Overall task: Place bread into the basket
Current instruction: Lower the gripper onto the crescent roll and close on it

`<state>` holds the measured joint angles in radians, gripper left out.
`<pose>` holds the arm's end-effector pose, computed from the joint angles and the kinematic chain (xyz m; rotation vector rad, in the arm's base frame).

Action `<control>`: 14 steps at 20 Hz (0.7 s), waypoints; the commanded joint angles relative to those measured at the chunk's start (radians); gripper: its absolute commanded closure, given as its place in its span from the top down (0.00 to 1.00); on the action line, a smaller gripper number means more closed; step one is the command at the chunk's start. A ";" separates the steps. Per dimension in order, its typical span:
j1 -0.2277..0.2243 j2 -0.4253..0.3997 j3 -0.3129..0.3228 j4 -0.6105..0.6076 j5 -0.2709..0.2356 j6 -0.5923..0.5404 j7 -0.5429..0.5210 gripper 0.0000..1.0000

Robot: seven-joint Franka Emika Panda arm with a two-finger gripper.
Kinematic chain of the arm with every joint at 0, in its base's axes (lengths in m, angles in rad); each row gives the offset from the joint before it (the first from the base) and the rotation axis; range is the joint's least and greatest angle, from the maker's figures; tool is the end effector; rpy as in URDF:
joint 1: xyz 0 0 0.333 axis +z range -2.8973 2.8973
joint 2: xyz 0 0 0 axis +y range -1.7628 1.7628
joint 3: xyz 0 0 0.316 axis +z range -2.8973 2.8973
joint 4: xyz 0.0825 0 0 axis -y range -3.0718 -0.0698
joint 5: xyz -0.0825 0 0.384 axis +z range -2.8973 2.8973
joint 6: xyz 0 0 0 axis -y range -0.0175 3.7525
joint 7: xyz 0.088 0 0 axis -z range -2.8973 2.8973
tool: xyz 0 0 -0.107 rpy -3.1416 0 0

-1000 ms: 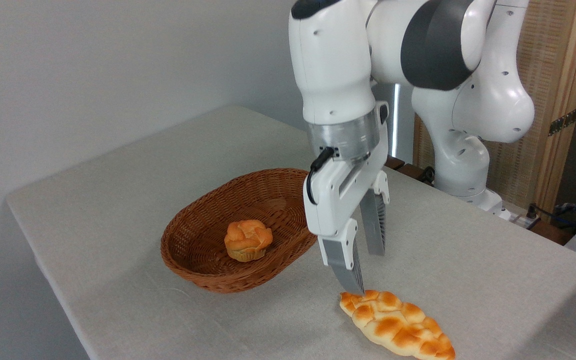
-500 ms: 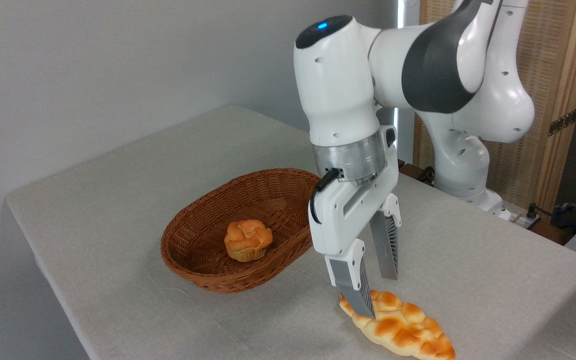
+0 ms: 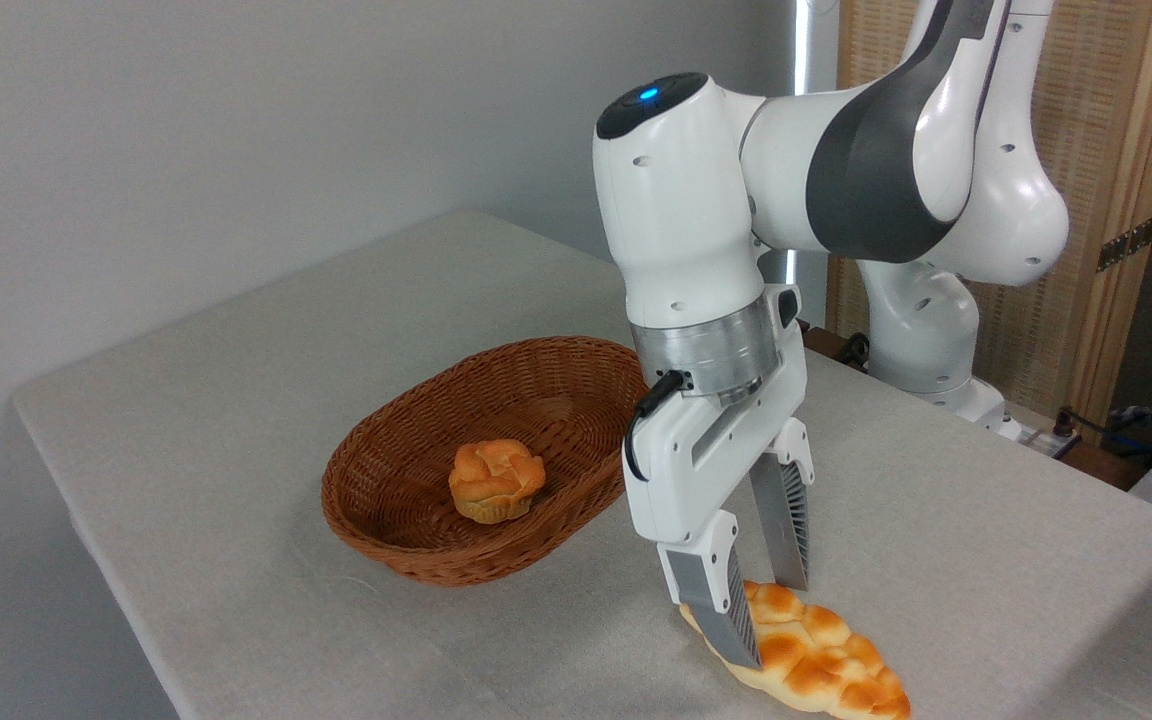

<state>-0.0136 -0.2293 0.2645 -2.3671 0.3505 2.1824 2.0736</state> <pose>0.4530 0.1312 0.4172 -1.5876 2.5412 0.2932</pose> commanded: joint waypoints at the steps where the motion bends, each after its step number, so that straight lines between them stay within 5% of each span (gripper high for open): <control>1: -0.048 0.001 0.058 -0.012 0.030 0.025 0.010 1.00; 7: -0.049 0.008 0.071 -0.035 0.030 0.025 0.010 0.99; 14: -0.049 0.011 0.084 -0.035 0.030 0.023 0.087 0.59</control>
<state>-0.0482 -0.2138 0.3157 -2.3855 0.3610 2.1878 2.0862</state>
